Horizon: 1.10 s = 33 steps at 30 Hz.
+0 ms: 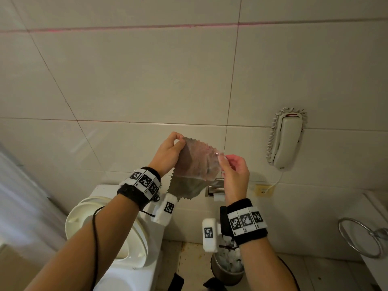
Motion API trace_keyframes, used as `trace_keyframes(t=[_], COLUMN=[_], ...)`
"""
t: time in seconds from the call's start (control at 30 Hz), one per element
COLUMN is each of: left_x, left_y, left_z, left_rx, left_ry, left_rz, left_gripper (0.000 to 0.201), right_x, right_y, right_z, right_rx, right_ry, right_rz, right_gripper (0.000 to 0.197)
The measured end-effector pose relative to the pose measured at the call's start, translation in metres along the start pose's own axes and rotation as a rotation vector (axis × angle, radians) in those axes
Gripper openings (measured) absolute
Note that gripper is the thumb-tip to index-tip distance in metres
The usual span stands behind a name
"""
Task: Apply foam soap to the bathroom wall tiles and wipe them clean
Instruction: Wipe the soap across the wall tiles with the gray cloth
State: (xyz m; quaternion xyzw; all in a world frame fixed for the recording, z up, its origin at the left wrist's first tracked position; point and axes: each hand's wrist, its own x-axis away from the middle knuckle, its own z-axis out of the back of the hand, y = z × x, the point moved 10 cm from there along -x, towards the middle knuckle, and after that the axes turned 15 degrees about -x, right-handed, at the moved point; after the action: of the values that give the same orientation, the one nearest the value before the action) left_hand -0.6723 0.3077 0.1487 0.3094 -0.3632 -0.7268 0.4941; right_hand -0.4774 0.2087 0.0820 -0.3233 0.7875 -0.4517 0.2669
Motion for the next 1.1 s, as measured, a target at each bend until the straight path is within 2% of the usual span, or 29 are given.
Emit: trace_keyframes(t=[0.13, 0.33, 0.47, 0.63, 0.87, 0.93, 1.1], left_x=[0.004, 0.016, 0.021, 0.024, 0.021, 0.019, 0.014], left_y=[-0.001, 0.007, 0.007, 0.005, 0.004, -0.001, -0.002], left_z=[-0.008, -0.026, -0.036, -0.045, -0.049, -0.048, -0.045], left_rx=[0.062, 0.176, 0.210, 0.201, 0.231, 0.216, 0.112], left_ry=[-0.027, -0.146, -0.211, -0.253, -0.271, -0.255, -0.205], left_rz=[0.019, -0.024, -0.020, -0.052, -0.057, -0.035, -0.058], left_gripper=[0.016, 0.013, 0.021, 0.020, 0.037, 0.035, 0.012], right_x=[0.010, 0.024, 0.029, 0.026, 0.024, 0.022, 0.021], right_y=[-0.004, 0.008, 0.004, 0.011, 0.012, 0.011, 0.013], right_z=[-0.032, -0.058, -0.059, -0.050, -0.040, -0.039, -0.038], right_rx=[0.068, 0.034, -0.031, -0.145, -0.249, -0.247, -0.229], right_ry=[-0.191, -0.343, -0.305, -0.202, -0.137, -0.134, -0.132], right_rz=[-0.002, -0.144, -0.142, -0.236, -0.302, -0.292, -0.304], right_gripper=[0.017, 0.020, 0.009, 0.018, 0.014, 0.015, 0.019])
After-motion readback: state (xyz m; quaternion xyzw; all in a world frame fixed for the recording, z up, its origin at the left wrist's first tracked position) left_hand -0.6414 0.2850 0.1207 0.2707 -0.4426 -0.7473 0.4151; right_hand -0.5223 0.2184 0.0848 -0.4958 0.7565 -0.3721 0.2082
